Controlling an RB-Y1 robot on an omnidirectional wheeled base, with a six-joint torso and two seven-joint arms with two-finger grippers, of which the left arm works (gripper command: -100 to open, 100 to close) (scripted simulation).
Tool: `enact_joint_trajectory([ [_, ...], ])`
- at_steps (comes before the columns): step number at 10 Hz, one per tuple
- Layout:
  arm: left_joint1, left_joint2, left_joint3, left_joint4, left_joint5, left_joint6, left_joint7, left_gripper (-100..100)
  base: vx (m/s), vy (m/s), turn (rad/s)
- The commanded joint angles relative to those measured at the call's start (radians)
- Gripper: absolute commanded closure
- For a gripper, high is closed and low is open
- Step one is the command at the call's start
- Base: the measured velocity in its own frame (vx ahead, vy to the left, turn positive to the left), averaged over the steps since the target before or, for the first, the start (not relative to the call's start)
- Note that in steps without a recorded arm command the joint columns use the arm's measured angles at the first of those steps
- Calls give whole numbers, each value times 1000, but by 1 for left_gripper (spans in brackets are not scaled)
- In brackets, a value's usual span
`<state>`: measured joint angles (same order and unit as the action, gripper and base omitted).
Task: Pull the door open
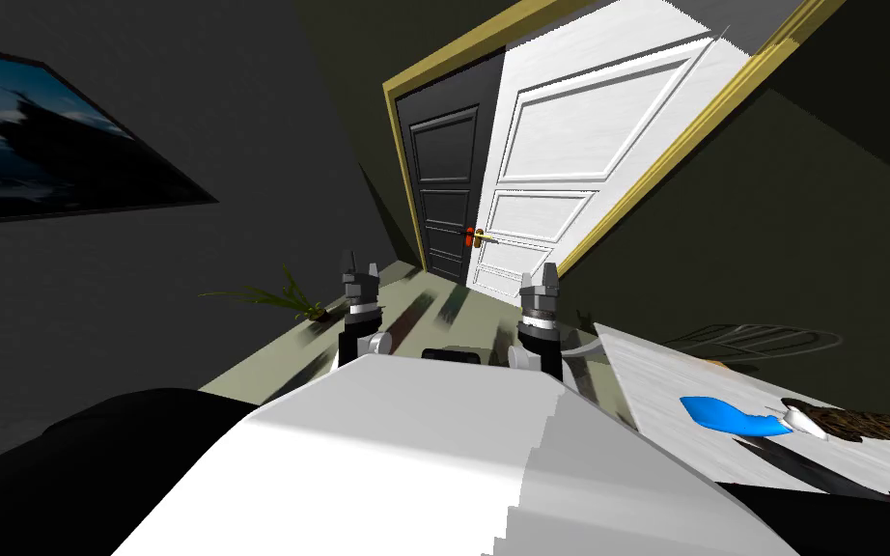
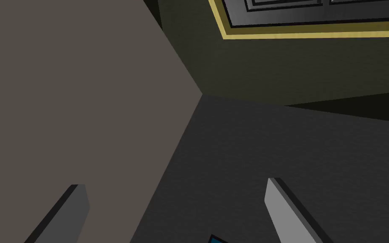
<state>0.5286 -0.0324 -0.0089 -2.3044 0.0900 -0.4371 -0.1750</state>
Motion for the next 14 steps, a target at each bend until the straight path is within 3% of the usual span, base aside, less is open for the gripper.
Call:
enact_joint_trajectory([
  [1,-15,16,-1,29,3,2,9,-100,76,81,-138],
  [7,-71,66,-4,139,12,8,42,-100,136,-36,-68],
  [9,-103,91,-6,200,17,11,61,-100,128,-6,-98],
  [14,-158,130,-9,308,27,17,94,-100,132,-12,-94],
])
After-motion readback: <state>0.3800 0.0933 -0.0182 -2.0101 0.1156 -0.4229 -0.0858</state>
